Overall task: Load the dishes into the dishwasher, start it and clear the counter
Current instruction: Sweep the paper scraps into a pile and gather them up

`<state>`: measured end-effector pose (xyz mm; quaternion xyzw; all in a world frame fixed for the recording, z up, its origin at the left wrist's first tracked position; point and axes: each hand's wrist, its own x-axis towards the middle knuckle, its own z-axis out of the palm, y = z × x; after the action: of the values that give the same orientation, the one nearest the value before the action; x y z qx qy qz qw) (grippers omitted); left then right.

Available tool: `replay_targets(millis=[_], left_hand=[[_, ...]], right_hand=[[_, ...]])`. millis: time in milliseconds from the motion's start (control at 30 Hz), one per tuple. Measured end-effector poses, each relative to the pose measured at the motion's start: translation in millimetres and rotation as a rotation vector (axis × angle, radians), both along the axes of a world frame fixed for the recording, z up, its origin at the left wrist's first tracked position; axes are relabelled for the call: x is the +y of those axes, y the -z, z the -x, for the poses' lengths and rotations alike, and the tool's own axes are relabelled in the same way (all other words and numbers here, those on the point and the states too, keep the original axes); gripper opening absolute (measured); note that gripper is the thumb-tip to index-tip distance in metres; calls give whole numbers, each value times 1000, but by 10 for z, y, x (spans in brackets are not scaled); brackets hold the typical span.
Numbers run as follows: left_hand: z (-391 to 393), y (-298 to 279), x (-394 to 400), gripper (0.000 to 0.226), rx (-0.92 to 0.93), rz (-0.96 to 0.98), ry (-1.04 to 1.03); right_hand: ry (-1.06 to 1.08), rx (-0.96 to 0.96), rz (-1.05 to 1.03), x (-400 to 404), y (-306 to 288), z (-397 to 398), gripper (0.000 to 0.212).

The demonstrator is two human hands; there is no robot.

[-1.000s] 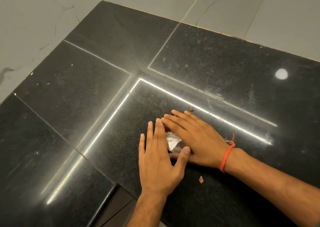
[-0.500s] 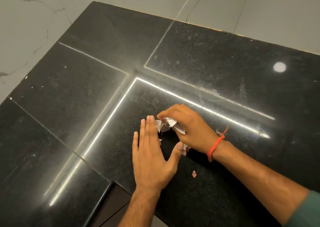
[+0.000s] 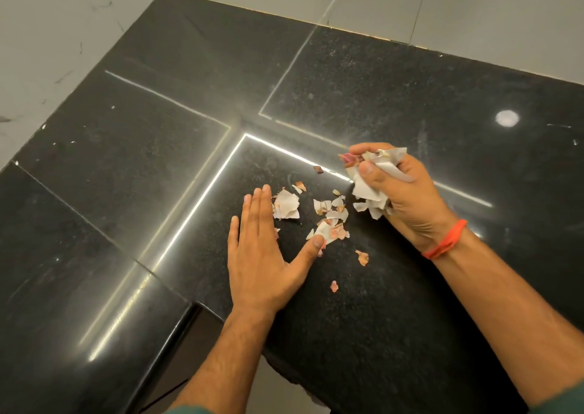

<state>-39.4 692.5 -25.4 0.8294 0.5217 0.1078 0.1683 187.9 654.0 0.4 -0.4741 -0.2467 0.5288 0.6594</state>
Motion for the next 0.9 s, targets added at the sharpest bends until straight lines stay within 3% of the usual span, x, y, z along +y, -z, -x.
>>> replay_targets(millis=[200, 400, 533, 733, 900], left_hand=[[-5, -43, -16, 108, 15, 8, 20], [41, -118, -158, 131, 107, 46, 370], [-40, -88, -137, 133, 110, 37, 324], [-489, 16, 139, 99, 24, -22, 154], [-692, 56, 391, 75, 52, -76, 209]], right_hand=[[57, 86, 30, -125, 61, -31, 26], [77, 209, 10, -77, 148, -106, 18], [72, 235, -1, -48, 150, -115, 20], [77, 255, -10, -46, 144, -102, 21], [83, 261, -25, -45, 148, -112, 20]])
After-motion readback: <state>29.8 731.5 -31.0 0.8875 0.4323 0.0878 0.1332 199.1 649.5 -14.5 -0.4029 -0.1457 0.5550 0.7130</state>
